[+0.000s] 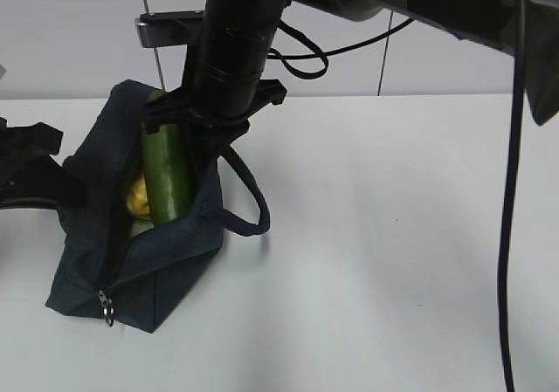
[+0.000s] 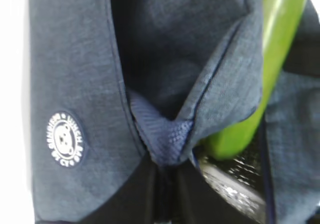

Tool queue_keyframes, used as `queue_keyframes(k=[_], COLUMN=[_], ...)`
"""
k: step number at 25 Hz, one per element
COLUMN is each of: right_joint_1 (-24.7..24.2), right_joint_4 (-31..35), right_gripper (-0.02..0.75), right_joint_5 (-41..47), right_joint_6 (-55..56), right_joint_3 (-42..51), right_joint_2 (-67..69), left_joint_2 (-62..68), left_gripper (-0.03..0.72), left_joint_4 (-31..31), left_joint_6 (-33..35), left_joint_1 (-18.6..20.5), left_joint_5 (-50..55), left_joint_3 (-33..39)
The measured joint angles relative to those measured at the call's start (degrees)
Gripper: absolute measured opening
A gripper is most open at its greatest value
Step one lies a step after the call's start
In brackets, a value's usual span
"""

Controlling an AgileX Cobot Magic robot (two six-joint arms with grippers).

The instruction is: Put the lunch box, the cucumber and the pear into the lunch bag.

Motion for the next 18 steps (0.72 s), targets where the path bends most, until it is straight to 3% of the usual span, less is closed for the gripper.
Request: queue_keyframes(k=[6,14,18], right_joint_1=[-0.15,-1.10,-1.10], right_joint_4=[-6.31,-6.87,-8.27], right_gripper=[0.010,0.006,0.006], right_joint_5=[0.10,1.10,1.10], right_joint_6=[0.00,-0.08,-0.08], right_joint_3=[0.28,2.92,8.77], right_joint_2=[-3.32,-10.17,-11.65], left_joint_2=[-2.07,-4.90,-5.08], left_gripper=[0.001,0.001,0.001], left_joint_4=[-5.55,-11.27,-12.03], left_joint_6=[3.42,5.02,5.16], left_joint_1=[0.00,-0.28,-2.91], left_joint_5=[2.72,3.77,4.03], left_joint_3=[0.00,0.10,0.10])
